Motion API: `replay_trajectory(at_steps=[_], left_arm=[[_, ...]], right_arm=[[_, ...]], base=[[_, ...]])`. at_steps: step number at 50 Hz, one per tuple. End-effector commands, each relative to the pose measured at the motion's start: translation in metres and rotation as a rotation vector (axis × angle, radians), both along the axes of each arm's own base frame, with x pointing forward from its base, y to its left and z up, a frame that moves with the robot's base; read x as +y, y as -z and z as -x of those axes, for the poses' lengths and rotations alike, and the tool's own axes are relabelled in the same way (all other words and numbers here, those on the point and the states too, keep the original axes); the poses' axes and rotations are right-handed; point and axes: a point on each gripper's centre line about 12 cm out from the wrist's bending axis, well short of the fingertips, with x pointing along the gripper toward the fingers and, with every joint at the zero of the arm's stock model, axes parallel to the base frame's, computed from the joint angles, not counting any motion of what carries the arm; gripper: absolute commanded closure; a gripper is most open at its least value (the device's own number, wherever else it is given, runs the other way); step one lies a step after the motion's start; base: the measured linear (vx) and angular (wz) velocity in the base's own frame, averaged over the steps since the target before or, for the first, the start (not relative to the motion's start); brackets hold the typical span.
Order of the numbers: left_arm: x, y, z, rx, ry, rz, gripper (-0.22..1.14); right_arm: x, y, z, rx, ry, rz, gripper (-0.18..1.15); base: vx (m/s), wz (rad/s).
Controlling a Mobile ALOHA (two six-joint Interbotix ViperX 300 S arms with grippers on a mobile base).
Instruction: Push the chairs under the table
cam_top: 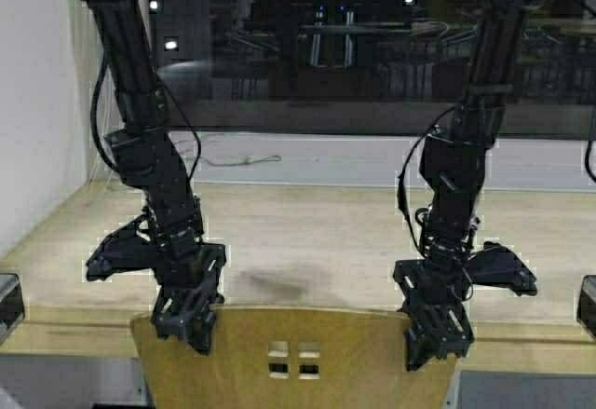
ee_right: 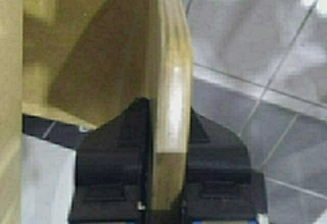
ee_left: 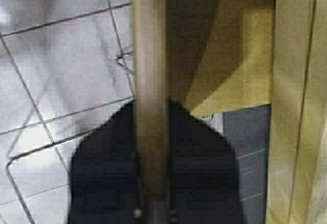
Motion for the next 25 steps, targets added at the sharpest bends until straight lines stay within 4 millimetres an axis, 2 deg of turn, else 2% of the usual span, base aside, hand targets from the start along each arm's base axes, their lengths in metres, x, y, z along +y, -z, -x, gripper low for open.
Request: replay_trajectory(at_steps=[1, 5, 12, 15, 17, 19, 25], left_arm=[[-0.001, -0.011, -0.013, -0.058, 0.025, -0.010, 0.81], [-0.002, -0.018, -0.017, -0.079, 0.043, -0.011, 0.65], [-0.004, -0.043, -0.025, -0.143, 0.073, -0.011, 0.20], [-0.003, -0.054, -0.028, -0.174, 0.067, -0.014, 0.01], [-0.003, -0.062, -0.029, -0.193, 0.065, -0.014, -0.09], [-0.004, -0.068, -0.031, -0.209, 0.064, -0.013, -0.13], [-0.004, -0.081, -0.032, -0.230, 0.063, -0.003, -0.11]], right_arm=[[0.012, -0.014, -0.001, 0.001, -0.151, -0.010, 0.84], [0.013, -0.016, -0.005, 0.010, -0.177, -0.019, 0.62], [0.015, -0.032, -0.012, -0.017, -0.240, -0.016, 0.10], [0.014, -0.041, -0.014, -0.022, -0.231, -0.026, -0.07], [0.012, -0.046, -0.015, -0.026, -0.218, -0.030, -0.11], [0.010, -0.051, -0.015, -0.029, -0.207, -0.035, -0.09], [0.007, -0.065, -0.014, -0.049, -0.166, -0.042, -0.07]], base=[[0.01, -0.01], [0.00, 0.00], [0.00, 0.00], [0.00, 0.00], [0.00, 0.00], [0.00, 0.00], [0.00, 0.00]])
